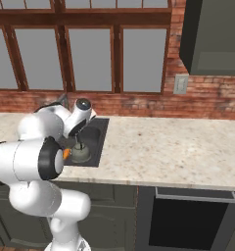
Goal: Open the cabinet, pick the kettle from the cabinet, and place it in the sink.
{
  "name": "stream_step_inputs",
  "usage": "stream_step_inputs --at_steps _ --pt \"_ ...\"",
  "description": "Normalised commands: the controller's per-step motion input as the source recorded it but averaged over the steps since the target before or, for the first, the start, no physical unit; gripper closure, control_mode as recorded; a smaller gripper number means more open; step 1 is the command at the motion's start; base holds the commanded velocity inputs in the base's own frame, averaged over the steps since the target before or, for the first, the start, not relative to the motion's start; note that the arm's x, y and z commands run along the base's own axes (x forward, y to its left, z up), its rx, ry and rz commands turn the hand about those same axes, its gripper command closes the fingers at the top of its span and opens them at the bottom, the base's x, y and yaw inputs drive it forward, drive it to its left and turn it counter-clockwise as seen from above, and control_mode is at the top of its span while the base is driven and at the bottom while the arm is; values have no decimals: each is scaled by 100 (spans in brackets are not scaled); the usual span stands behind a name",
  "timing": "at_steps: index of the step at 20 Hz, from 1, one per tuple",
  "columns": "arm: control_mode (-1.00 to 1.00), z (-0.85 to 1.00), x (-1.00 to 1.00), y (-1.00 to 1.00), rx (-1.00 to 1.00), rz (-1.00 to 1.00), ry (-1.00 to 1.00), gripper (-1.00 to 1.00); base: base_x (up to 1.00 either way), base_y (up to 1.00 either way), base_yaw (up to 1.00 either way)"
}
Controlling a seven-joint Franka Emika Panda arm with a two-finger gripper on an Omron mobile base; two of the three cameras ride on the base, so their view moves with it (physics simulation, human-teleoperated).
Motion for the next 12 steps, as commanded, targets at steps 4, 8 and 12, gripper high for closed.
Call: stream_step_inputs --at_steps 4,8,12 --pt "-100 42 -26 -7 -9 -25 -2 -100 0 0 0" --pt "-100 42 -26 -5 -6 -25 -3 -100 0 0 0" --pt "-100 45 -21 -7 -1 -21 0 -100 0 0 0"
